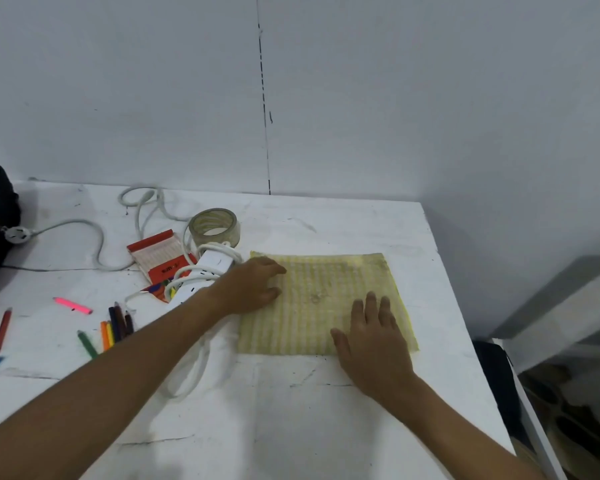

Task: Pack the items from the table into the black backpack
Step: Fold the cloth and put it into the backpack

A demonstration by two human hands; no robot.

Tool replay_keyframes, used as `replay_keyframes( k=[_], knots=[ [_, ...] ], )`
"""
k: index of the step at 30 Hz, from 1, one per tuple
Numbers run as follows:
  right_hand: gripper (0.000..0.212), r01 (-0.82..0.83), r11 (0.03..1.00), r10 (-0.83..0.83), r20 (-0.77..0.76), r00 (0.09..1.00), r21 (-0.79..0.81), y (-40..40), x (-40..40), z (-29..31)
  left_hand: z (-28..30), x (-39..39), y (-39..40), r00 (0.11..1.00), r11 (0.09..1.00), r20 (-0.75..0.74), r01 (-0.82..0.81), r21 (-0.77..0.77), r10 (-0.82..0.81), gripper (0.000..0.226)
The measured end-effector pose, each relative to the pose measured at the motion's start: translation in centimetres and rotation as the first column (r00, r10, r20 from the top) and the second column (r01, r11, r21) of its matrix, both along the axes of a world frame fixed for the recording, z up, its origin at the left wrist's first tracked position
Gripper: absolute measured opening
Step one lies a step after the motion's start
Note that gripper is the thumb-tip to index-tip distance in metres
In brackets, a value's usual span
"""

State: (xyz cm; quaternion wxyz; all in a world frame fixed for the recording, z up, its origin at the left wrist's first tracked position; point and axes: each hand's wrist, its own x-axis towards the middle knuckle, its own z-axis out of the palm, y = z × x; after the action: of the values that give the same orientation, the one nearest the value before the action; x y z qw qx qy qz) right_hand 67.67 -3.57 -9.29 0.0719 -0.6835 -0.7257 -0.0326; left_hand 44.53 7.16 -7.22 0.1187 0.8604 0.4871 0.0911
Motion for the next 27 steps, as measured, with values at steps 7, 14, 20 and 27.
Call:
replay_keyframes(
  k=[7, 14, 20, 27],
  knots=[
    [0.047, -0.461, 0.875, 0.472, -0.047, 0.88, 0.149, -0.8, -4.2, -0.2, 2.8, 6.6, 3.7, 0.988, 0.978, 0.04, 0.151, -0.142, -0.146, 0.036],
    [0.059, -0.548, 0.836, 0.548, -0.108, 0.829, 0.034, 0.2, -9.5, -0.3, 2.3, 15.2, 3.5, 0.836, 0.878, -0.29, 0.398, -0.265, -0.466, 0.045],
    [0.057, -0.593, 0.801, 0.597, -0.044, 0.801, 0.085, -1.2, -5.6, -2.4, 1.9, 12.2, 4.8, 0.841, 0.942, -0.427, 0.273, -0.196, -0.332, 0.051],
    [0.045, -0.746, 0.636, 0.759, 0.014, 0.651, 0.198, -0.8, 3.2, -1.9, 1.4, 6.6, 5.6, 0.859, 0.994, -0.505, 0.045, -0.105, -0.092, 0.054]
  ],
)
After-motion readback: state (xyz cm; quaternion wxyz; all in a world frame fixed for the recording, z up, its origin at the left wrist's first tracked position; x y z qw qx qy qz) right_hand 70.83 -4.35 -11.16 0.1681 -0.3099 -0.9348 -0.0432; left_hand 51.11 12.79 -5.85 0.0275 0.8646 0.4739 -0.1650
